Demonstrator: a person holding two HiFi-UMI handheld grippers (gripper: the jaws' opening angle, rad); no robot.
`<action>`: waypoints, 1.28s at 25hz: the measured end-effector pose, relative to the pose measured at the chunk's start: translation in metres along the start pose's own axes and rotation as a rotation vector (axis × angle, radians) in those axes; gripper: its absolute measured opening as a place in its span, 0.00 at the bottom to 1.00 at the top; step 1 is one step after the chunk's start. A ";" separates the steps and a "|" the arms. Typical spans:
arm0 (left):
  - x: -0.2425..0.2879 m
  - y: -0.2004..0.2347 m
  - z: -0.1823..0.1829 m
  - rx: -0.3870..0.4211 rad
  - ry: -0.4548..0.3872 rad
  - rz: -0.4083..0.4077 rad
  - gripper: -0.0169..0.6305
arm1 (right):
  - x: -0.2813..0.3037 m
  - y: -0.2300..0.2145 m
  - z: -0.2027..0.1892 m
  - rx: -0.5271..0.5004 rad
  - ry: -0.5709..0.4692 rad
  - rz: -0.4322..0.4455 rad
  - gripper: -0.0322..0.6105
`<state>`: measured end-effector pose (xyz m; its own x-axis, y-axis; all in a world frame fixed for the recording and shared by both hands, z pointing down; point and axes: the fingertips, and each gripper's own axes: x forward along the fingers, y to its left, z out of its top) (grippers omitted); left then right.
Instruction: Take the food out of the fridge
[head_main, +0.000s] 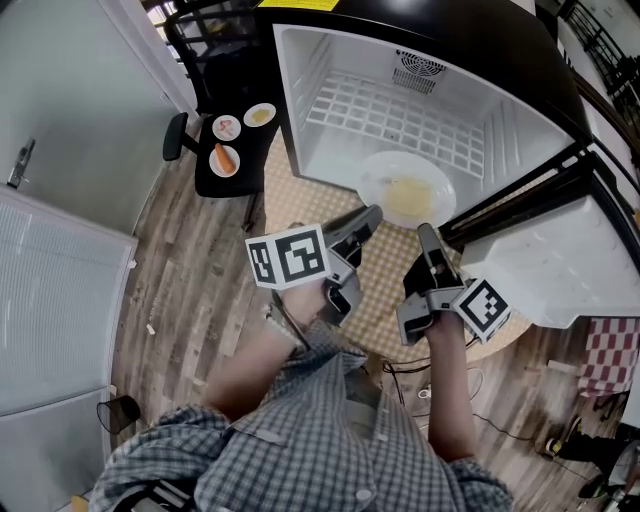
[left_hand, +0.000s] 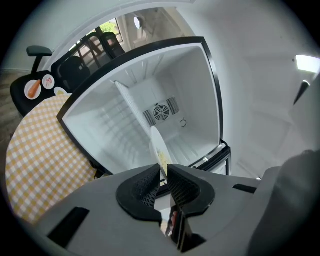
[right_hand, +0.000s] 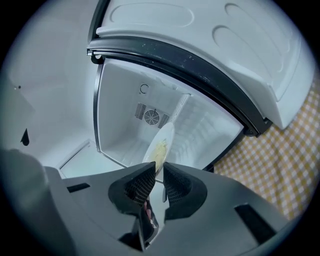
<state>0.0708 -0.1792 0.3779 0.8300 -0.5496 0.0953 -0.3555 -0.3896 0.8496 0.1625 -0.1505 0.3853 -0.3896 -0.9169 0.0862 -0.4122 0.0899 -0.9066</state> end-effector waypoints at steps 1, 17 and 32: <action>-0.002 0.001 -0.003 0.000 0.002 0.003 0.10 | -0.003 -0.001 -0.003 0.001 0.003 -0.004 0.12; -0.020 0.028 -0.053 -0.029 0.058 0.041 0.10 | -0.030 -0.038 -0.041 0.033 0.053 -0.065 0.12; -0.028 0.077 -0.108 -0.104 0.146 0.103 0.10 | -0.049 -0.097 -0.080 0.082 0.112 -0.156 0.12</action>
<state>0.0668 -0.1140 0.4969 0.8476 -0.4668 0.2525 -0.4019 -0.2539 0.8798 0.1556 -0.0831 0.5023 -0.4171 -0.8681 0.2691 -0.4075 -0.0860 -0.9091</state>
